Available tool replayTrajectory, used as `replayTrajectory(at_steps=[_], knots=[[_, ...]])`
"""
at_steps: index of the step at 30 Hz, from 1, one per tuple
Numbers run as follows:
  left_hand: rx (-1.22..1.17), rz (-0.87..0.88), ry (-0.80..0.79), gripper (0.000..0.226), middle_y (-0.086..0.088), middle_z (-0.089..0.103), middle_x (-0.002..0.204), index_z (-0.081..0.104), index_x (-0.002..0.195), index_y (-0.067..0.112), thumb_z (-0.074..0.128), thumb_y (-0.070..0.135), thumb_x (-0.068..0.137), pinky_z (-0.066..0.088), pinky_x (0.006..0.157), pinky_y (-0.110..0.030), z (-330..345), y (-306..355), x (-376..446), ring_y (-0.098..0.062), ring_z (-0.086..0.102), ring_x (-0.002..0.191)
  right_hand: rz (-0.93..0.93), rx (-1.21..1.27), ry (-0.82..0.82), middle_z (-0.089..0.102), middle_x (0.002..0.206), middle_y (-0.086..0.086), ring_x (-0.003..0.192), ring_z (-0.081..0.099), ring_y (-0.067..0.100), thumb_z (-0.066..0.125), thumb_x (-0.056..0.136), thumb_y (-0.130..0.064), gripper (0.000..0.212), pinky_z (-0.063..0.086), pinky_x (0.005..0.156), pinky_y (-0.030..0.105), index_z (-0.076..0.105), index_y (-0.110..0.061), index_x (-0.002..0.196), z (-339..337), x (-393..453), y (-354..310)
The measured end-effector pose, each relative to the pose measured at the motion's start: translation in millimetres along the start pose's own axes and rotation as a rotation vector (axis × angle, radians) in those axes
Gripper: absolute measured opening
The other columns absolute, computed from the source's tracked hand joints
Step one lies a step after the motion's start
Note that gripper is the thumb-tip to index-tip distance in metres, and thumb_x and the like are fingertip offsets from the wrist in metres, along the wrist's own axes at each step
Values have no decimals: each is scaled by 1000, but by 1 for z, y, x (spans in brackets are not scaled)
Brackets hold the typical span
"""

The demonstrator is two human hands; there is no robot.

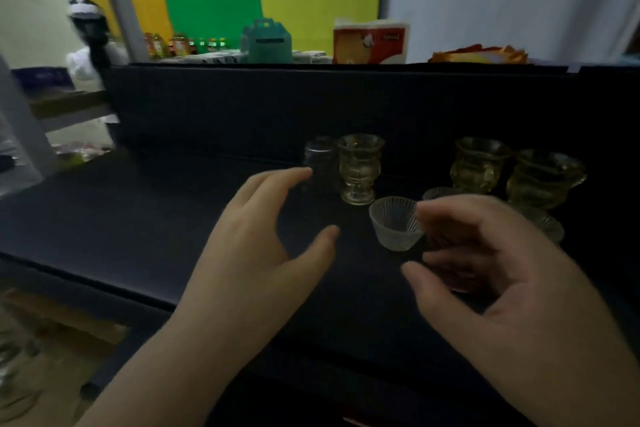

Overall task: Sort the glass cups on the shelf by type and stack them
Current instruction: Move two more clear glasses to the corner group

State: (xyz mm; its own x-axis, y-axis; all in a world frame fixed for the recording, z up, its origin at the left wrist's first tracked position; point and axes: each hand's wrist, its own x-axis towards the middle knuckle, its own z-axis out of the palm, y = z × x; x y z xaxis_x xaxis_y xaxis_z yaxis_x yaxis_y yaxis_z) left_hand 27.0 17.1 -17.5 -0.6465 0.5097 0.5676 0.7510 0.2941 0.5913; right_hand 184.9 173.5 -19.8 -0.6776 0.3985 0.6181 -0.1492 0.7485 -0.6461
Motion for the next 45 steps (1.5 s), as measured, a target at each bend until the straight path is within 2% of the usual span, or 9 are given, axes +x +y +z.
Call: replayTrajectory(at_steps=[5, 11, 16, 21, 26, 32, 37, 42, 45], knots=[[-10, 88, -237, 71, 36, 37, 123, 38, 143, 47, 62, 59, 77, 46, 99, -27, -19, -42, 49, 6, 44, 120, 79, -73, 148, 64, 120, -19, 106, 68, 3, 66, 71, -54, 45, 54, 80, 11, 63, -47, 116, 32, 1, -23], [34, 140, -412, 69, 18, 41, 129, 40, 145, 35, 70, 47, 83, 44, 86, -20, -9, -69, 114, -2, 48, 111, 177, -235, 202, 62, 114, -25, 112, 60, -5, 72, 78, -45, 44, 49, 88, 8, 61, -41, 120, 69, 29, -24], [139, 97, -494, 84, -1, 39, 145, 34, 149, 29, 75, 46, 79, 49, 101, -41, 27, -81, 162, -19, 50, 121, 218, -317, 201, 59, 116, -24, 114, 55, -9, 69, 81, -41, 48, 43, 92, 4, 61, -33, 128, 89, 55, -18], [201, 48, -556, 100, -8, 34, 153, 22, 156, 22, 78, 46, 77, 49, 102, -44, 55, -92, 192, -26, 49, 128, 246, -314, 224, 56, 116, -26, 114, 53, -12, 68, 81, -43, 50, 42, 92, 3, 60, -32, 129, 98, 72, -14], [178, 65, -635, 98, -2, 51, 137, 28, 153, 27, 79, 52, 73, 54, 90, -36, 60, -96, 202, -18, 58, 110, 251, -321, 231, 56, 115, -26, 113, 53, -11, 66, 80, -44, 51, 42, 92, 3, 59, -33, 129, 104, 82, -9], [150, -13, -627, 77, 9, 59, 107, 47, 128, 32, 86, 53, 65, 59, 79, -36, 41, -100, 200, -10, 62, 93, 261, -322, 266, 56, 115, -24, 110, 54, -11, 68, 80, -43, 52, 44, 89, 4, 59, -31, 130, 101, 92, -6], [-102, -261, -452, 69, 3, 56, 102, 43, 117, 26, 88, 40, 66, 51, 61, -27, 5, -109, 187, -14, 62, 86, 275, -373, 284, 55, 118, -17, 110, 55, -2, 71, 83, -40, 54, 45, 90, 12, 56, -28, 133, 99, 103, -3], [-1015, -717, -481, 100, -24, 59, 131, 45, 140, 13, 94, 27, 53, 60, 79, -41, -20, -122, 169, -24, 73, 86, 343, -485, 235, 48, 134, -8, 116, 49, 4, 73, 84, -45, 71, 38, 91, 15, 46, -24, 146, 105, 123, 3], [-1252, -861, -405, 57, -9, 76, 96, 65, 117, 14, 81, 30, 64, 54, 84, -34, -22, -117, 154, -16, 72, 82, 441, -573, 189, 43, 147, 1, 130, 48, 17, 74, 82, -50, 84, 42, 99, 28, 38, -21, 152, 106, 135, 7]])
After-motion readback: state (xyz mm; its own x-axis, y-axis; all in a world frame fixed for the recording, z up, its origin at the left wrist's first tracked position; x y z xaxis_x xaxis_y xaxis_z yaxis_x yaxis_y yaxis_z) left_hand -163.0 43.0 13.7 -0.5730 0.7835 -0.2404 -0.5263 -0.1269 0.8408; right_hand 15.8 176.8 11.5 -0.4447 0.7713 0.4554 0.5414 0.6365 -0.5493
